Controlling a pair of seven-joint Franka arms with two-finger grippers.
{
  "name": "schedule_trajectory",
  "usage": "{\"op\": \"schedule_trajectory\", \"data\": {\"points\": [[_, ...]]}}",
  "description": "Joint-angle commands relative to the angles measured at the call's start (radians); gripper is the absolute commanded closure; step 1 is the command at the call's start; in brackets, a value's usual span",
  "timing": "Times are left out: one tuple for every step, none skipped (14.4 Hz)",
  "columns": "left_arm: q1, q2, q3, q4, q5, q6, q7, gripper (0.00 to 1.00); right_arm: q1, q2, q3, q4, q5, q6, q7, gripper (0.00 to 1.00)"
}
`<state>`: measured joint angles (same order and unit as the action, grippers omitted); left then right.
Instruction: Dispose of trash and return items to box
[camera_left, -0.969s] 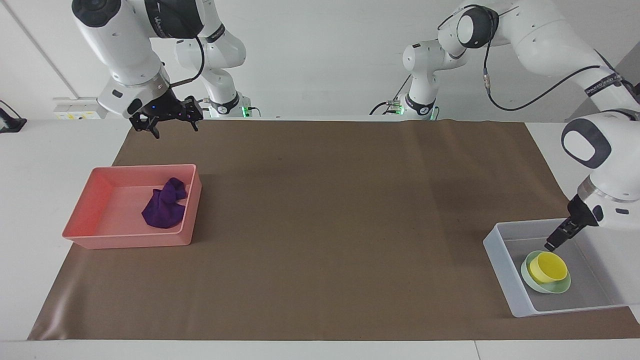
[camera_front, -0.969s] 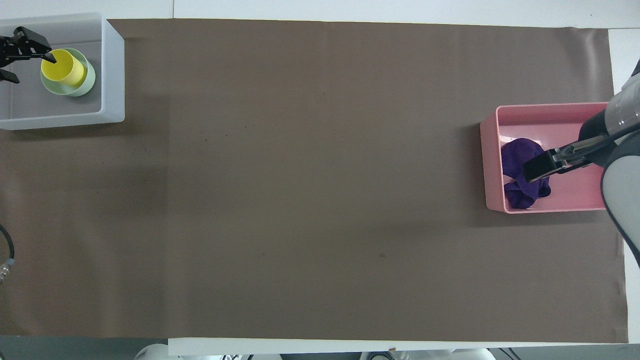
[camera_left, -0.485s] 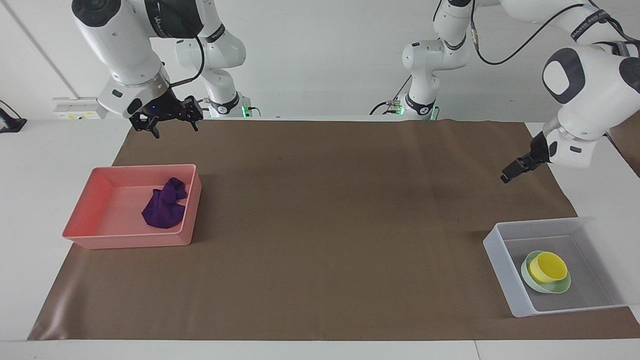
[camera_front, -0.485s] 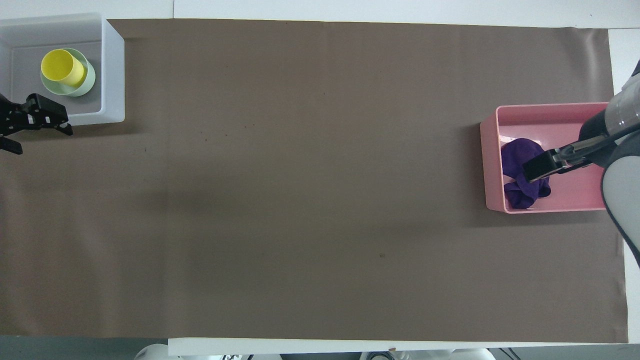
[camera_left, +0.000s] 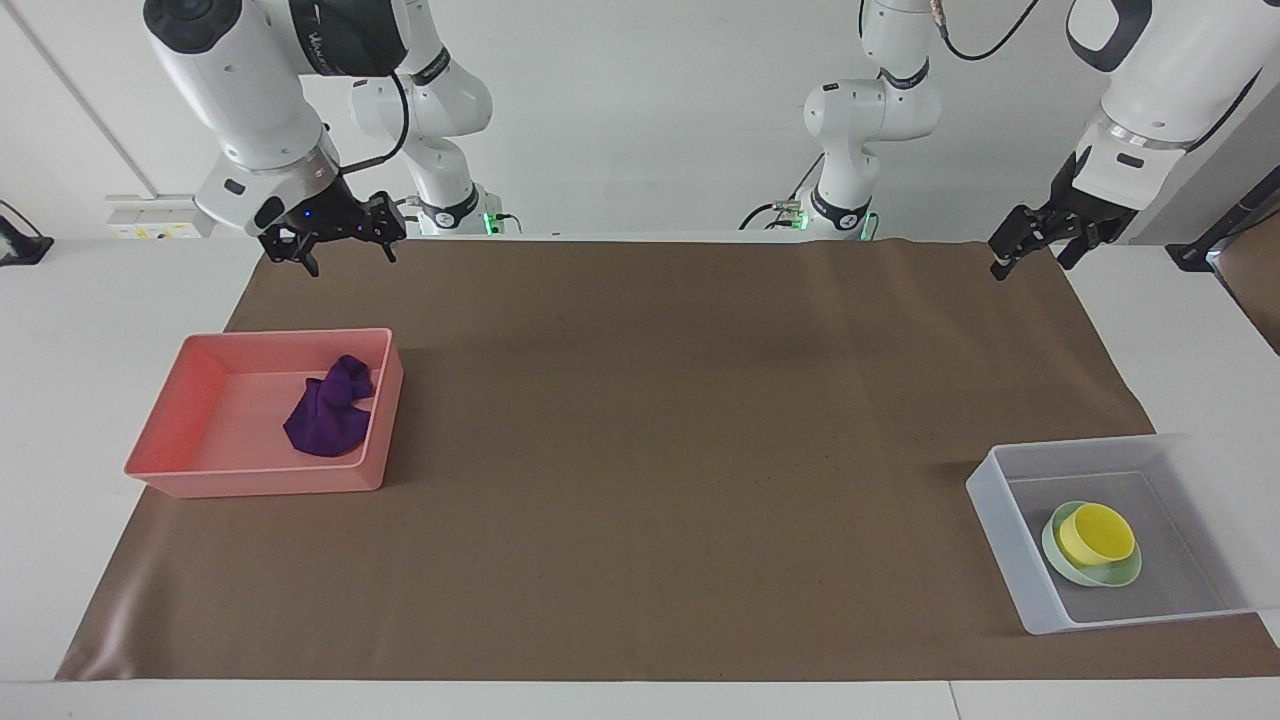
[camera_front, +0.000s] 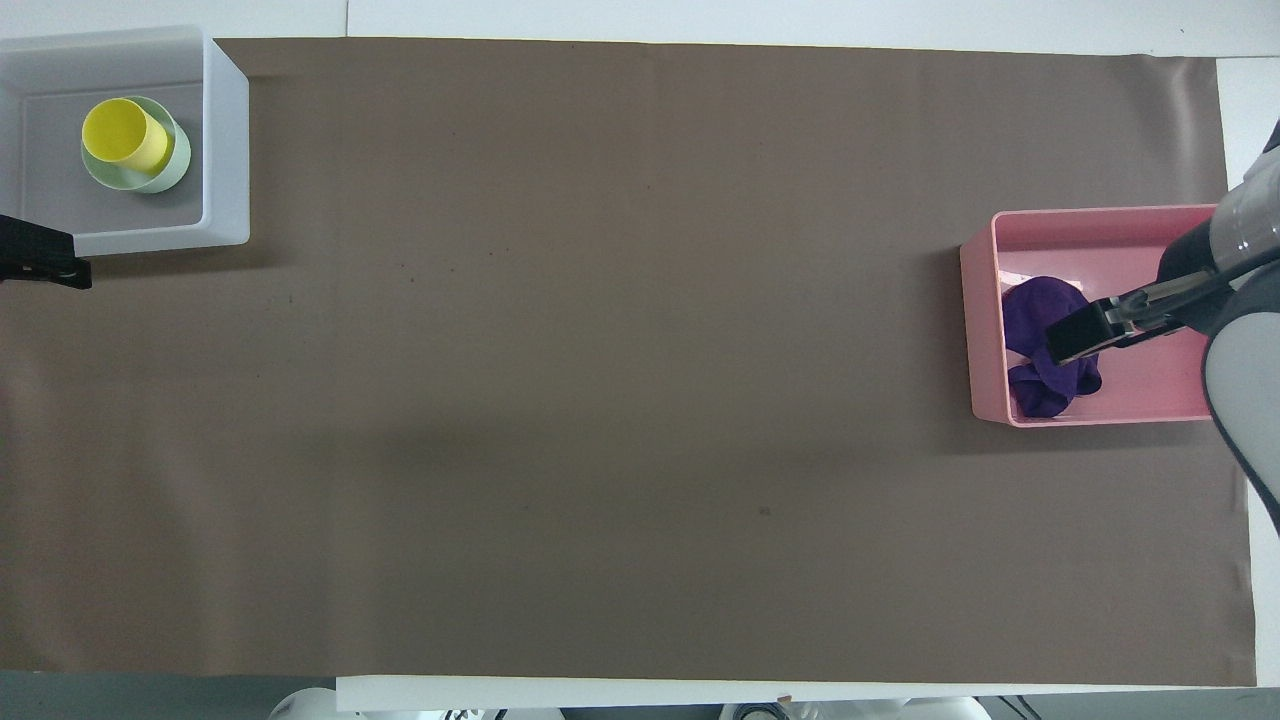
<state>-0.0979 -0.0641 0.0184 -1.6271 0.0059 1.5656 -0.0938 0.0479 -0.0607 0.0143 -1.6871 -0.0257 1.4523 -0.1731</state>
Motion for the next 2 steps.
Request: {"op": "schedule_trajectory", "data": {"points": [[-0.008, 0.04, 0.009, 0.046, 0.011, -0.035, 0.051, 0.0, -0.01, -0.018, 0.003, -0.011, 0.01, -0.007, -0.017, 0.01], [-0.006, 0.041, 0.009, 0.047, 0.012, -0.035, 0.052, 0.0, -0.011, -0.016, 0.003, -0.011, 0.01, -0.007, -0.017, 0.01]]}}
